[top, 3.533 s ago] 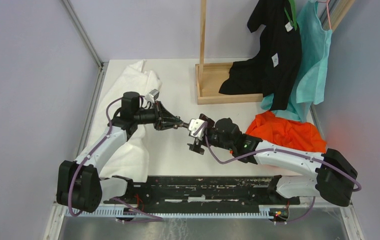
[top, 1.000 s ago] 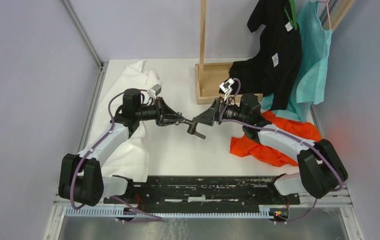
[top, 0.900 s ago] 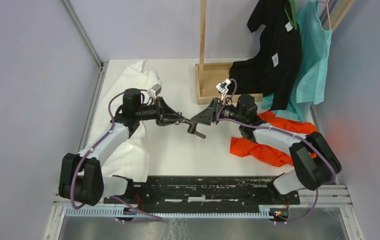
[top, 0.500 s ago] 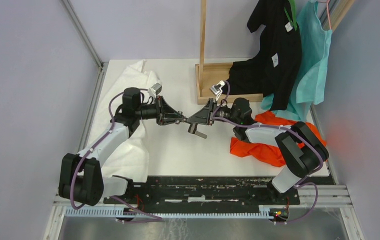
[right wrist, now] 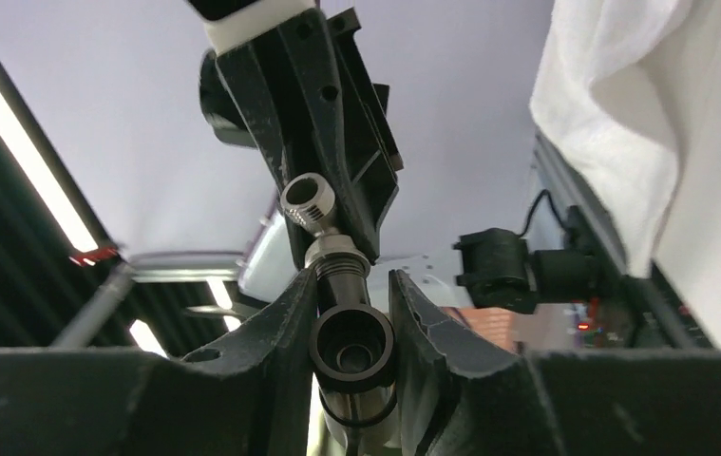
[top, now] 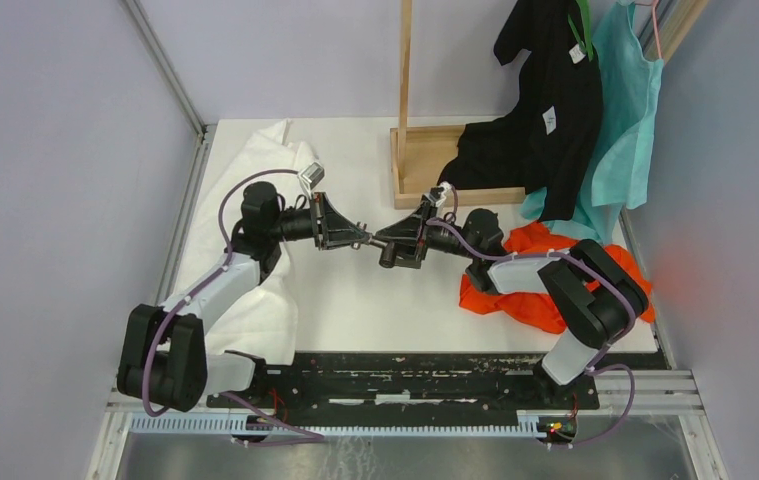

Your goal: Install the water faucets

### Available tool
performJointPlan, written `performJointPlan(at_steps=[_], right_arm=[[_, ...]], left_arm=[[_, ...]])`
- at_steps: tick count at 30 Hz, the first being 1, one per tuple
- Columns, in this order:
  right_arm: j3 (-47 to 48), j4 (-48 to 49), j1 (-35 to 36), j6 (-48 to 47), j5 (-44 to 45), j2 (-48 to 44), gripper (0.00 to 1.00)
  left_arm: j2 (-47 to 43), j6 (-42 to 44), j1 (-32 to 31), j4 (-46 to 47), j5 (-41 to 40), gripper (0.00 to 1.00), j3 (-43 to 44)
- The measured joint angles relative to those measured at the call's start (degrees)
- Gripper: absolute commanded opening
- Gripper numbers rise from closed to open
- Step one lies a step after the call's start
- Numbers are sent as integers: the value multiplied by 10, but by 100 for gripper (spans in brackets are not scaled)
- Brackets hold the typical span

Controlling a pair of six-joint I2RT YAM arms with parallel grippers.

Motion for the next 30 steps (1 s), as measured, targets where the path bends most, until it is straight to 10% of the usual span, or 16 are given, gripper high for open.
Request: performJointPlan(at_steps=[6,11,20,30], right_arm=[[-33,35,7,120,48,-2,61],[-30,-201,1,8,86,-140,97],[139,-738,0,-368,297,-374,100],[180,-881,80,-823,335,-455,100]], left_arm=[[-1,5,-4,84,2,3,-20],[-1,6,2,90,-2,3,-16],[-1,-8,2,80,-28,3,-16],[25,-55,2,62,-45,3,-4]])
